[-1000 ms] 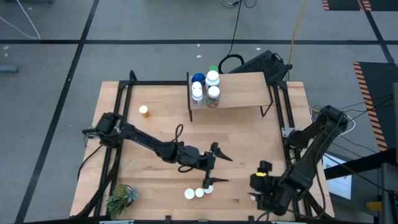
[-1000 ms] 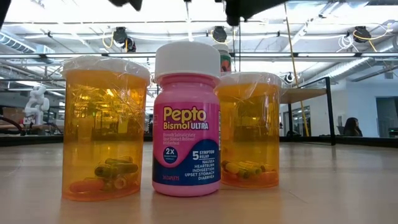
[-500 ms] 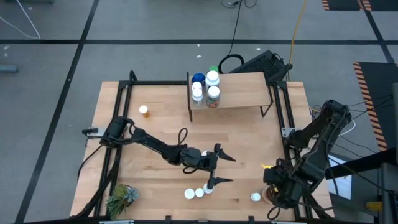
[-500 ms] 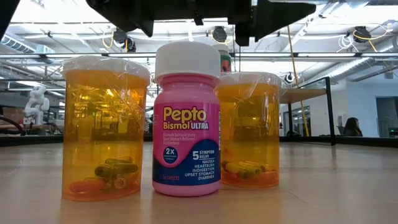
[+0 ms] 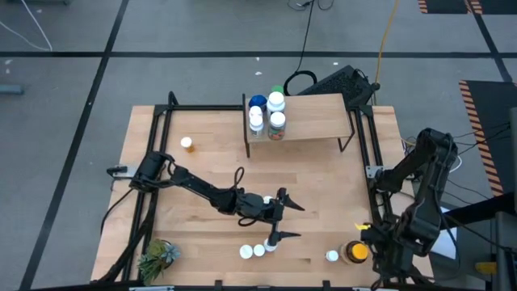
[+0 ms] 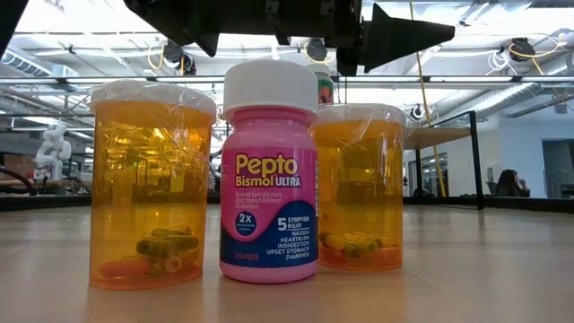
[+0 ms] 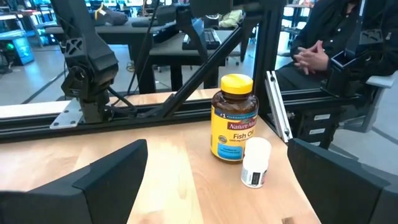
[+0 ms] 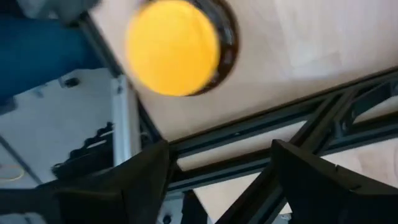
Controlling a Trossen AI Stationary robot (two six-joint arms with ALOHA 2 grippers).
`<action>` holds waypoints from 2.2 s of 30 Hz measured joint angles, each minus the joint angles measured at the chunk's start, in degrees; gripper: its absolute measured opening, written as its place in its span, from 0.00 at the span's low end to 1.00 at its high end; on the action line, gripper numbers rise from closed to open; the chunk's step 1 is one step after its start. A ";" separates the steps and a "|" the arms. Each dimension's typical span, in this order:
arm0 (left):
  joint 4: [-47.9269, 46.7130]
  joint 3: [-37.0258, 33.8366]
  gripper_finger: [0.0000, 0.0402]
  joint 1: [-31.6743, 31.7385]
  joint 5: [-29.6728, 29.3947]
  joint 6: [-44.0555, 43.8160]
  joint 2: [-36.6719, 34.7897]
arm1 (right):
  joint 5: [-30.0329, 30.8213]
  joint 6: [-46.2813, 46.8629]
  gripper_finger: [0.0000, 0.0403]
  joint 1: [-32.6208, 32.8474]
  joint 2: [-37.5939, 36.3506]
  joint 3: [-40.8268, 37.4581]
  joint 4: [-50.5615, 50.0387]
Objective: Pick and place medicine bottles onto shelf by color
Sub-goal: Put the yellow bottle on the shelf
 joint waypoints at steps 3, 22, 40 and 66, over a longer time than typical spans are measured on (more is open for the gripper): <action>1.18 0.00 0.98 -0.19 -0.01 0.11 0.00 | -0.69 1.87 0.69 0.88 0.04 -3.36 1.57; -11.40 50.05 0.98 0.33 8.57 3.69 29.50 | -6.14 0.66 0.69 1.12 -0.02 -9.55 2.59; -8.03 63.19 0.98 1.54 8.76 2.25 43.61 | -3.22 -0.01 0.69 1.12 -0.02 -9.57 2.84; -46.43 63.32 0.98 -3.41 -18.04 12.79 22.38 | 5.66 4.19 0.69 2.07 -2.95 -6.03 9.18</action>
